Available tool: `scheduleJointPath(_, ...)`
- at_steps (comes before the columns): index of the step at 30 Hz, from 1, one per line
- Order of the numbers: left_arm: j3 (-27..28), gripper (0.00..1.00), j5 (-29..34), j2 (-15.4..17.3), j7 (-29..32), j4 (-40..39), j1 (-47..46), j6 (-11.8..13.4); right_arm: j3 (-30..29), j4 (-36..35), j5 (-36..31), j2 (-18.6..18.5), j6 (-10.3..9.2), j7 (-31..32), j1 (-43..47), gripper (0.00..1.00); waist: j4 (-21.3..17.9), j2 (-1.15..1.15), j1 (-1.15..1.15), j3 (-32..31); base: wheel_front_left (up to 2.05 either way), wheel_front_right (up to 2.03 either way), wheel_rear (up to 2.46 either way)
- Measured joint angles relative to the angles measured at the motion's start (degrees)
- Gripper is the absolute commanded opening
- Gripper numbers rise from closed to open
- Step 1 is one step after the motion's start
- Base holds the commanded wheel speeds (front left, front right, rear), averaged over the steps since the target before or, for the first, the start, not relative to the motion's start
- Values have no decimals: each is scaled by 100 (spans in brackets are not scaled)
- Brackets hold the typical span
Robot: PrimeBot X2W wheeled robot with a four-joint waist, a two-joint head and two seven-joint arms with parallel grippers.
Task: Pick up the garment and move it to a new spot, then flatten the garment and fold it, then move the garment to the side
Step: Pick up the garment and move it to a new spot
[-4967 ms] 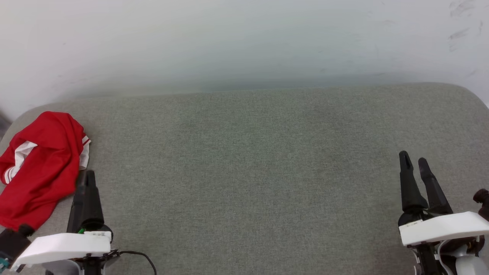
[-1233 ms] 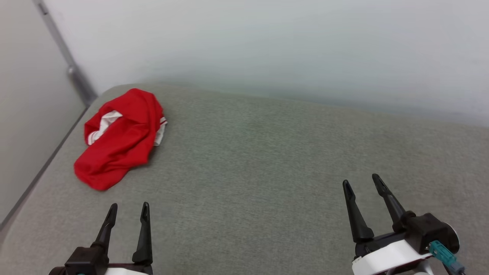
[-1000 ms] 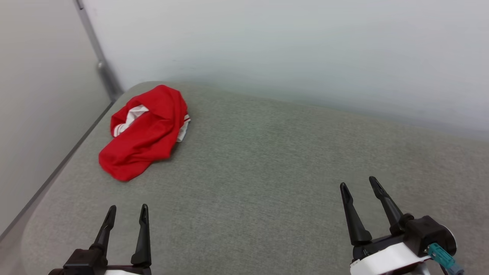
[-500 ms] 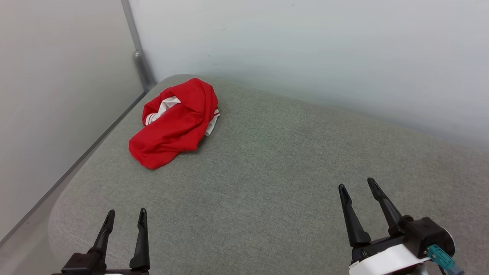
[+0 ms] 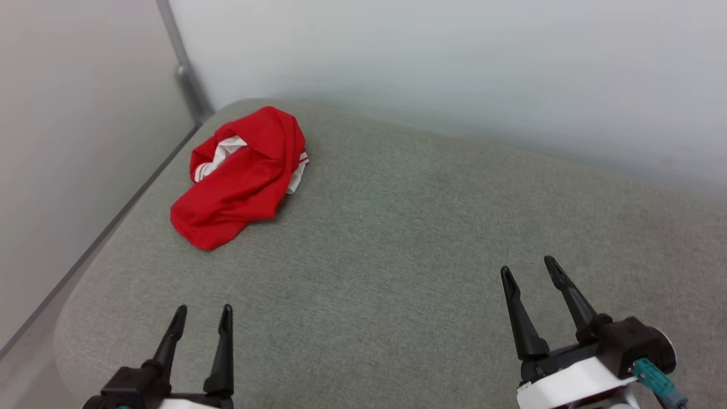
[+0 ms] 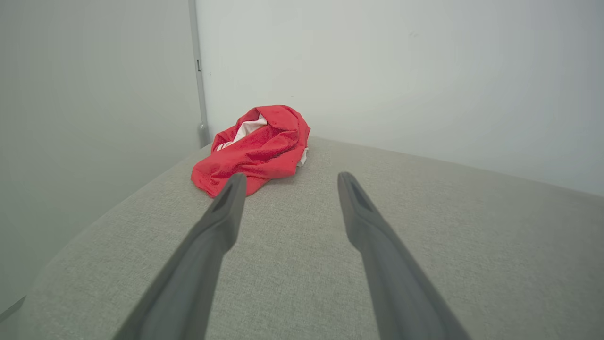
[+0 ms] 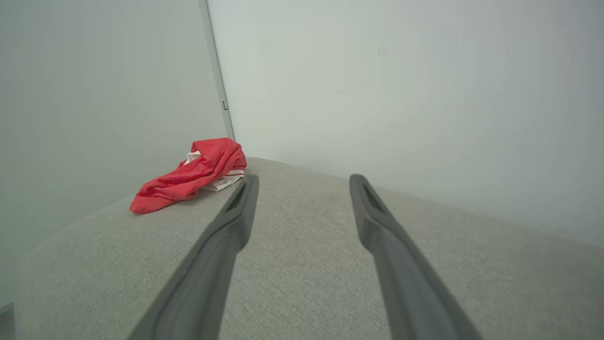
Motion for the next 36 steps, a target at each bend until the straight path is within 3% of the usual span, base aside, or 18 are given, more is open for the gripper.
scheduleJointPath(3,-15,100,-236,51,0,186,-197,1,-1,-53,-91,0,0,0,-124,100,-111,0,1,180,0,0,0)
scheduleJointPath(9,-21,100,-787,471,0,509,-1195,1,-334,-127,105,-1,-1,0,-413,100,-346,0,1,779,0,0,0)
scheduleJointPath(15,-545,100,-1513,1616,289,1282,-2649,0,-559,-326,-131,8,0,0,-711,100,-602,0,2,1530,0,0,0)
scheduleJointPath(25,-1637,100,-3431,3478,3056,2163,-4961,-8,-626,-683,-337,3,0,0,-1099,100,-1052,0,2,2636,0,0,0)
scheduleJointPath(32,-2136,100,-4725,3943,4857,2616,-5826,-8,-482,-847,-330,4,0,0,-1256,100,-1396,0,2,3219,0,0,0)
scheduleJointPath(36,-2294,100,-4883,4120,5243,2924,-6087,-8,-444,-882,-314,4,0,0,-1282,100,-1564,0,1,3461,0,0,0)
